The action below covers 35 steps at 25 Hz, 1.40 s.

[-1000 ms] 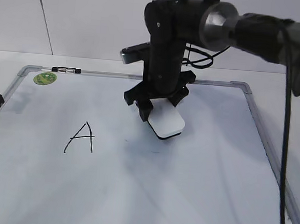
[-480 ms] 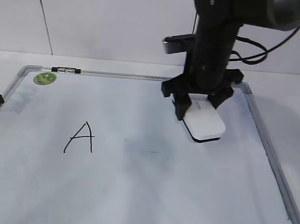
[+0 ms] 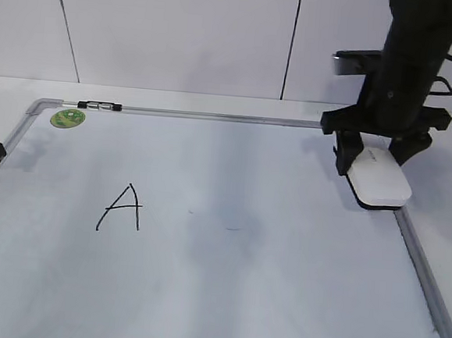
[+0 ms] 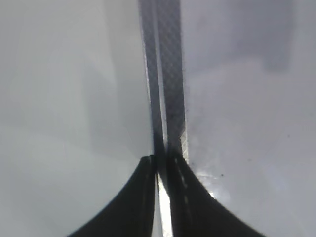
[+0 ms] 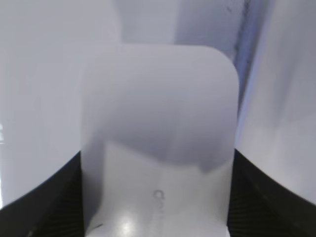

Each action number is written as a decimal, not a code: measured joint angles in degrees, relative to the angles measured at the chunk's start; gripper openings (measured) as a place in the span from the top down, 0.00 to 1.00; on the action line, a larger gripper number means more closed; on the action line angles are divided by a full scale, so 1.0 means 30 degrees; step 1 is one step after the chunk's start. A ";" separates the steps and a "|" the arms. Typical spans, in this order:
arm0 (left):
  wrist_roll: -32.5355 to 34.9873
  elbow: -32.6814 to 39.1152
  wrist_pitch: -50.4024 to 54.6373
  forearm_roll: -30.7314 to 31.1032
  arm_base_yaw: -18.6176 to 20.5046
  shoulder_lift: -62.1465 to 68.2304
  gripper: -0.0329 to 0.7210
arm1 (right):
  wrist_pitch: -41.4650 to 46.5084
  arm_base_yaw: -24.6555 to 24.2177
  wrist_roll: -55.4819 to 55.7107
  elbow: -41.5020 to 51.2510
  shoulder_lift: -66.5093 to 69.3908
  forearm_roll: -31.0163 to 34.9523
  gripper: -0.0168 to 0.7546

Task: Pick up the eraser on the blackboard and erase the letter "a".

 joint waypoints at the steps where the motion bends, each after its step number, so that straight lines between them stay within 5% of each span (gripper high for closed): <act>1: 0.0000 0.0000 0.0000 0.0000 0.0000 0.0000 0.88 | 0.0000 -0.0273 0.0000 0.0266 0.0000 0.0000 0.29; 28: 0.0000 0.0000 0.0039 0.0000 0.0000 0.0000 0.88 | -0.2536 -0.0854 0.0096 0.3472 0.0324 0.0209 0.29; 35: 0.0000 0.0000 0.0039 0.0000 0.0000 0.0000 0.88 | -0.2783 -0.0854 0.0316 0.3520 0.0324 0.0171 0.20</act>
